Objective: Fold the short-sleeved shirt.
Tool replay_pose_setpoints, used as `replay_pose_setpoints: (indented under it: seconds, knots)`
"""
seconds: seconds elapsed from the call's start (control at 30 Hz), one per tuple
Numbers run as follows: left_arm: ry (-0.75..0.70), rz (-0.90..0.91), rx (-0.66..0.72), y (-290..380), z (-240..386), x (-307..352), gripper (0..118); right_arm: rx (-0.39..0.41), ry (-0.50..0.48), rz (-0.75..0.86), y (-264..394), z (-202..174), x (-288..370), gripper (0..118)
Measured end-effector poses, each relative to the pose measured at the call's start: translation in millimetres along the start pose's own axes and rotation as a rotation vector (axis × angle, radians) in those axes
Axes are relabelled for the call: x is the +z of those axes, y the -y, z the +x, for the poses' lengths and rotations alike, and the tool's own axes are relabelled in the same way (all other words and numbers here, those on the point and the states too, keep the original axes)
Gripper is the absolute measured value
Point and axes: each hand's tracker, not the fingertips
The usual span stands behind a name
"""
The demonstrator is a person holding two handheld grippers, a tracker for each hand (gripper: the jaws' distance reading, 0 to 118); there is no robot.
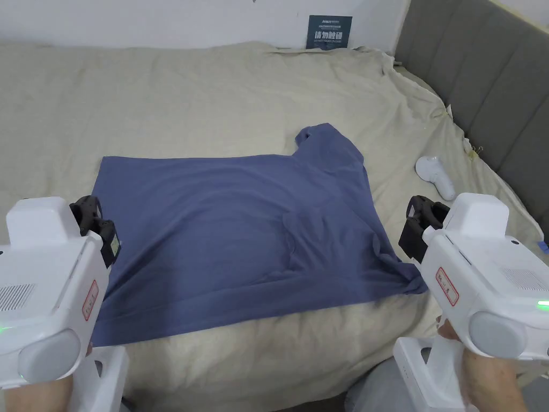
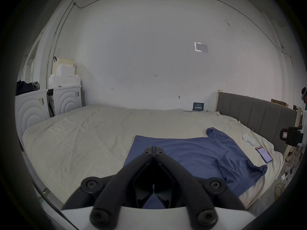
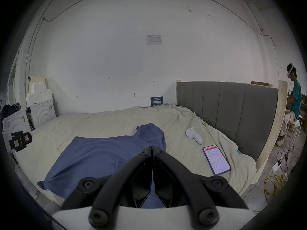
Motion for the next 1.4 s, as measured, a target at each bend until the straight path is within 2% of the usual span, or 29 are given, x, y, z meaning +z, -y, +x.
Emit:
replay_pose_setpoints:
  seconds: [0.13, 0.2, 0.27, 0.33, 0.37, 0.4, 0.43, 0.5, 0.53, 0.57, 0.7, 0.83, 1.0, 1.13, 1.17, 1.27, 1.4]
  knots:
    - [0.001, -0.009, 0.006, 2, 0, -2, 0, 0.014, 0.009, -0.093, -10, 8, -11, 0]
    - [-0.001, -0.009, 0.005, 2, 0, -2, 0, 0.037, -0.004, -0.267, -17, 14, -28, 0]
    - [0.001, -0.011, 0.005, 3, 1, -2, 0, 0.023, -0.019, -0.321, -23, 21, -44, 0]
    - [0.001, -0.020, 0.005, 3, 1, -3, 0, 0.049, -0.016, -0.466, -28, 25, -64, 0]
    - [0.003, -0.023, 0.004, 4, 1, -4, 0, 0.027, -0.018, -0.474, -27, 24, -67, 3]
    - [0.002, -0.024, 0.003, 4, 2, -4, 0, 0.037, -0.023, -0.532, -28, 26, -76, 15]
    - [0.002, -0.028, 0.004, 5, 2, -4, 0, 0.046, -0.019, -0.592, -28, 28, -85, 34]
    - [0.008, -0.032, 0.007, 5, 1, -4, 0, 0.035, -0.032, -0.685, -20, 33, -101, 80]
    - [0.009, -0.033, 0.005, 5, 2, -4, 0, 0.028, -0.024, -0.726, -17, 34, -108, 86]
    - [0.008, -0.035, -0.001, 6, 2, -4, 0, 0.032, -0.017, -0.779, -16, 35, -116, 86]
    - [0.011, -0.044, -0.003, 7, 2, -6, 0, 0.088, 0.047, -0.875, -5, 35, -145, 86]
    - [0.012, -0.053, -0.002, 8, 3, -6, 0, 0.207, 0.083, -0.920, 4, 26, -164, 86]
    - [0.008, -0.075, -0.001, 13, 1, -9, 0, 0.187, 0.072, -0.957, 14, 23, -180, 86]
    - [0.004, -0.090, 0.003, 16, -1, -11, 0, 0.226, 0.083, -0.974, 22, 20, -182, 85]
    - [0.002, -0.093, 0.004, 16, -1, -12, 0, 0.225, 0.078, -0.979, 24, 23, -183, 78]
    - [-0.001, -0.101, 0.017, 18, -4, -14, 0, 0.206, 0.082, -0.967, 25, 24, -177, 3]
    - [-0.003, -0.112, 0.032, 17, -6, -16, 0, 0.185, 0.041, -0.930, 18, 33, -164, 2]
